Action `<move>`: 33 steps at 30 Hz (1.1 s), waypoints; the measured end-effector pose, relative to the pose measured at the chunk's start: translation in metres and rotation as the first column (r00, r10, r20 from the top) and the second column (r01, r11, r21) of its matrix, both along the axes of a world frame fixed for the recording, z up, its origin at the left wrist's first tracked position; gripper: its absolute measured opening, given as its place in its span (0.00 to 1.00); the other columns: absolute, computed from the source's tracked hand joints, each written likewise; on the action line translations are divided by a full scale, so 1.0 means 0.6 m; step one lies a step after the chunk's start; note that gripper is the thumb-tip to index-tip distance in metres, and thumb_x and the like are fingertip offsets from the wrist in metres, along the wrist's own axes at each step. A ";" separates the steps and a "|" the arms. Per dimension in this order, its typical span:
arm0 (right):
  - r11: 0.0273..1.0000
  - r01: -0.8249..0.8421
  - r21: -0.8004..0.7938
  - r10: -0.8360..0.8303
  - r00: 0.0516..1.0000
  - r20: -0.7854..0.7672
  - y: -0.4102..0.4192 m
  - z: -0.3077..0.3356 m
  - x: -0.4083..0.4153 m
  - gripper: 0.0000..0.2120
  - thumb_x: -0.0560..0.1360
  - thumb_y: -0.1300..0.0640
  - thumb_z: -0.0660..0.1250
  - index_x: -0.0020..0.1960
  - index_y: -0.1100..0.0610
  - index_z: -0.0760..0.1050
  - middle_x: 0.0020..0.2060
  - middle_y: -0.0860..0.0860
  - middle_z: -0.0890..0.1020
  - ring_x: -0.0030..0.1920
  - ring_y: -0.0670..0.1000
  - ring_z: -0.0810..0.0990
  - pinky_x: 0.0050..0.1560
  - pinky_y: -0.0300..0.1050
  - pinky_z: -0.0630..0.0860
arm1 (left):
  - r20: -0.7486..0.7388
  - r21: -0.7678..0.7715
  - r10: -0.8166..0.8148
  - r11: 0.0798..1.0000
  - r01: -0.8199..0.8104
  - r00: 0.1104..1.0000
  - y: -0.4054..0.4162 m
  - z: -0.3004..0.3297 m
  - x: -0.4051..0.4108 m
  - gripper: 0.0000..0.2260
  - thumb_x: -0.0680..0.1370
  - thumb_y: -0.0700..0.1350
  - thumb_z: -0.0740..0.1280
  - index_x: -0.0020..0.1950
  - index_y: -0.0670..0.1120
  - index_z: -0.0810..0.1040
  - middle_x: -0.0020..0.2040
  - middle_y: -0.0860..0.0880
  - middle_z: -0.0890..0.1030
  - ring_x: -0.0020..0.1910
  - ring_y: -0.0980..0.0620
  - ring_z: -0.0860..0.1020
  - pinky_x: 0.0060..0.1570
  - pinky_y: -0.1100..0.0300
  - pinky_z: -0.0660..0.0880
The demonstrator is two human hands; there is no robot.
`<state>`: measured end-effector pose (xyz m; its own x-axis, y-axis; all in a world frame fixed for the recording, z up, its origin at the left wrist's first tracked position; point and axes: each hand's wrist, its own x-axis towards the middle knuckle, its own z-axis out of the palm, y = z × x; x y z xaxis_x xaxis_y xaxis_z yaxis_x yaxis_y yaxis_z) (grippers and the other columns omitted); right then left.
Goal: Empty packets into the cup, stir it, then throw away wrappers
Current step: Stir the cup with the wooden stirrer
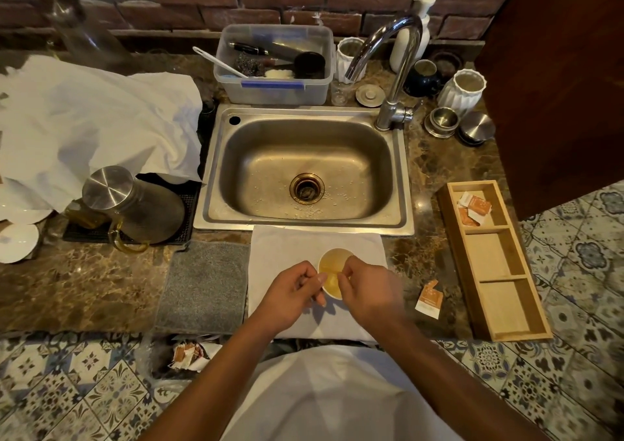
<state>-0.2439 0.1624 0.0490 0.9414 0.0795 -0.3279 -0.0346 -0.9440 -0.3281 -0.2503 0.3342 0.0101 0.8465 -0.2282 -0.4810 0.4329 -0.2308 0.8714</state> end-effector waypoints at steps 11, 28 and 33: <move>0.996 -0.069 -0.049 0.063 0.991 -0.119 -0.033 0.011 0.034 0.06 0.77 0.51 0.65 0.49 0.52 0.79 0.45 0.52 0.85 0.46 0.56 0.84 0.42 0.46 0.78 | -0.021 -0.018 0.011 1.000 -0.012 1.000 0.004 -0.004 0.002 0.14 0.82 0.45 0.65 0.45 0.34 0.72 0.35 0.43 0.84 0.32 0.52 0.80 0.35 0.56 0.77; 0.994 -0.108 0.002 0.108 0.992 -0.068 -0.007 0.004 0.011 0.10 0.82 0.48 0.61 0.54 0.51 0.79 0.47 0.52 0.86 0.46 0.55 0.84 0.43 0.45 0.78 | 0.006 -0.004 -0.004 1.000 0.004 1.000 0.014 -0.016 0.004 0.13 0.84 0.44 0.62 0.45 0.35 0.71 0.35 0.41 0.83 0.36 0.50 0.81 0.40 0.57 0.78; 0.993 -0.090 -0.078 0.087 0.995 -0.042 -0.016 0.002 0.018 0.11 0.81 0.49 0.60 0.57 0.53 0.76 0.49 0.54 0.85 0.48 0.57 0.84 0.44 0.46 0.77 | -0.003 -0.009 -0.007 1.000 0.007 1.000 0.013 -0.016 0.001 0.11 0.84 0.44 0.62 0.44 0.39 0.72 0.34 0.44 0.83 0.35 0.50 0.81 0.41 0.54 0.77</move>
